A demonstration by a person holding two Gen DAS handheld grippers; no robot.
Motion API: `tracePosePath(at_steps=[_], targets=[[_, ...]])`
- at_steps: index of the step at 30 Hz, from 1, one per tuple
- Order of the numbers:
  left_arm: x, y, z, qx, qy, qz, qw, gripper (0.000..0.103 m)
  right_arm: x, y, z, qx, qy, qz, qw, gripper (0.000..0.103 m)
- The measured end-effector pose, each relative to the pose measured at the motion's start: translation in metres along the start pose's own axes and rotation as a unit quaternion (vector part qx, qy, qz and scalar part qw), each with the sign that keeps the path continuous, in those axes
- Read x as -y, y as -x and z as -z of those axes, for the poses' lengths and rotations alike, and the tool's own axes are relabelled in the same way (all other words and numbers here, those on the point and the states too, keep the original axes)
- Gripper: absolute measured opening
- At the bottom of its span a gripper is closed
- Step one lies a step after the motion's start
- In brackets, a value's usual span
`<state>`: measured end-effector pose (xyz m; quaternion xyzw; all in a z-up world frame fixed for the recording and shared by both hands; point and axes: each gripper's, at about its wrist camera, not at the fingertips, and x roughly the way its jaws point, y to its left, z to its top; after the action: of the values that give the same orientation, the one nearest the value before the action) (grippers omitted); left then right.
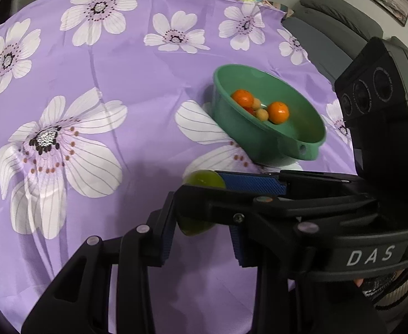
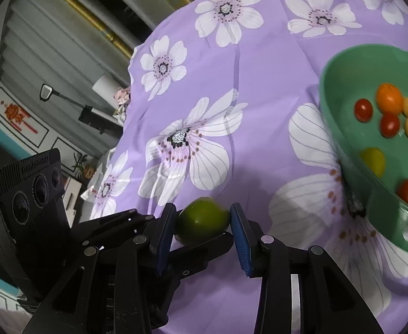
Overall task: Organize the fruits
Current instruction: 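Carry the green fruit with the right gripper over the green bowl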
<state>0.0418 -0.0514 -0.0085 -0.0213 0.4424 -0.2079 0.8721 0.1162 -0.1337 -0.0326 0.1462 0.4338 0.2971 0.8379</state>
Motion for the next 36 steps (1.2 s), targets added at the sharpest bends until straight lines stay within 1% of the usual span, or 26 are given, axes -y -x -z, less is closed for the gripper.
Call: tracePosePath(at_steps=[6,14,22,36], targets=[[0.016,0.004,0.0,0.004,-0.02,0.009,0.9998,0.034,0.003,0.018,0.005,0.015,-0.008,0.006,1.0,0.042],[0.035,0.015,-0.007,0.022,-0.039,0.011,0.9989,0.034,0.002,0.041,0.007,0.045,0.002,0.009,0.999,0.042],[0.049,0.021,-0.009,0.027,-0.048,0.006,0.9985,0.034,0.007,0.056,0.009,0.062,-0.007,-0.008,0.998,0.041],[0.07,0.029,-0.023,0.046,-0.066,-0.001,0.9968,0.034,0.007,0.081,0.005,0.092,0.009,-0.012,0.996,0.041]])
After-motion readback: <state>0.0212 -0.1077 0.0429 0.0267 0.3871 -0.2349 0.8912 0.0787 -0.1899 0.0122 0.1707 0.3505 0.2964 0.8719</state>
